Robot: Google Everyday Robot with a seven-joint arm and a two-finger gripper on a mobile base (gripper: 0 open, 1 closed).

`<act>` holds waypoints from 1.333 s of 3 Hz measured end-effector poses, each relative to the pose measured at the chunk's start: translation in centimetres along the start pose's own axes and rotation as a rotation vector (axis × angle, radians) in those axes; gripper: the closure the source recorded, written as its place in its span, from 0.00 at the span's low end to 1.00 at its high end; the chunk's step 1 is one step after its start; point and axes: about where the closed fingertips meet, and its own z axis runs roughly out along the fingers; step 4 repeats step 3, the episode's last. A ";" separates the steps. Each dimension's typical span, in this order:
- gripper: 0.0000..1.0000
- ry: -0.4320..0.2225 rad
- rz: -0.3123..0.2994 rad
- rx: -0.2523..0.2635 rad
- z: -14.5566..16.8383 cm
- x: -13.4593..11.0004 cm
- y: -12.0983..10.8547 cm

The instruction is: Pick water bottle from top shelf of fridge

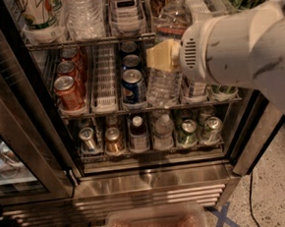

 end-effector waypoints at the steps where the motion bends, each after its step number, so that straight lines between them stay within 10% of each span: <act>1: 1.00 0.069 0.011 -0.155 -0.6 2.4 0.9; 4: 1.00 0.080 0.003 -0.209 -0.5 3.0 1.3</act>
Offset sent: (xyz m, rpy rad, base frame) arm -0.0406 0.0344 -0.0204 0.1542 0.0837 0.5522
